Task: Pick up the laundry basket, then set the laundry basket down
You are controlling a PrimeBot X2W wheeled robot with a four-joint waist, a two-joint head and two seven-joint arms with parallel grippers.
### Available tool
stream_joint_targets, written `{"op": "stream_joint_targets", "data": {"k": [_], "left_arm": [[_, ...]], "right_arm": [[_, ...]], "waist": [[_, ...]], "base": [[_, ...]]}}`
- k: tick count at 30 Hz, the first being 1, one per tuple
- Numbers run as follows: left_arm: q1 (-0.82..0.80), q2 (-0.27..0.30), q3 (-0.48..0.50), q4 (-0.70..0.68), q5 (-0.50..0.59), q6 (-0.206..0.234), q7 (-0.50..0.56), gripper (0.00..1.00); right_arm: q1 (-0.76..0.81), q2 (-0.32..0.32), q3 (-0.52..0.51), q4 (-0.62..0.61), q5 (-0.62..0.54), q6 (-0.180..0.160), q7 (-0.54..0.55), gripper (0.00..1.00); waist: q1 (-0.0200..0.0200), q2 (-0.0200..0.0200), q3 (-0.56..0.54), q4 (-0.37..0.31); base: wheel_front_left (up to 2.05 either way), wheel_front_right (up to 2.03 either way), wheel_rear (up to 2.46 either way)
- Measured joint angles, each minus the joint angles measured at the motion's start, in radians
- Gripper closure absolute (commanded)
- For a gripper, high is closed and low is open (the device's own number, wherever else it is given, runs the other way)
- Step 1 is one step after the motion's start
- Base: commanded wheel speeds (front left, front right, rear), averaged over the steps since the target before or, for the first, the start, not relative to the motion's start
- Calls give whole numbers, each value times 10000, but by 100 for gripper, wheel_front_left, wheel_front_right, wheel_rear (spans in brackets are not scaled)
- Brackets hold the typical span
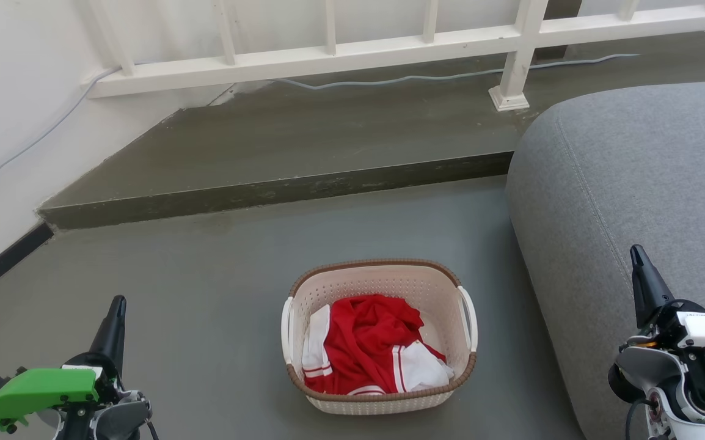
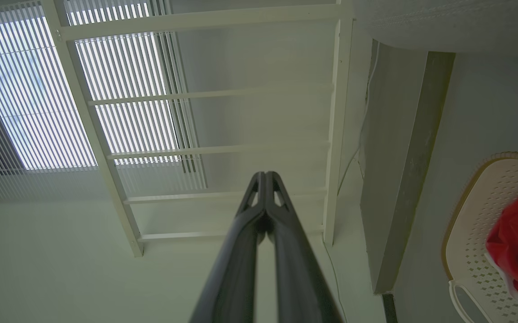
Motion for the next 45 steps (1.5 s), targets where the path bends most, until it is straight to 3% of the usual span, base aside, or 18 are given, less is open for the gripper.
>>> {"op": "stream_joint_targets", "data": {"k": [26, 27, 33, 45], "left_arm": [[0, 0, 8, 0, 0, 0, 0, 100], [0, 0, 8, 0, 0, 0, 0, 0], [421, -217, -121, 510, -2, 17, -6, 0], [429, -232, -221, 345, 125, 17, -385, 0]], "right_arm": [[0, 2, -4, 0, 0, 0, 0, 100], [0, 2, -4, 0, 0, 0, 0, 0], [516, 259, 35, 518, 8, -15, -4, 0], [496, 265, 134, 228, 65, -15, -224, 0]], "waist": [[0, 0, 0, 0], [0, 0, 0, 0], [0, 0, 1, -1], [0, 0, 18, -2]], "base": [[0, 0, 0], [0, 0, 0], [0, 0, 0], [0, 0, 0]]}}
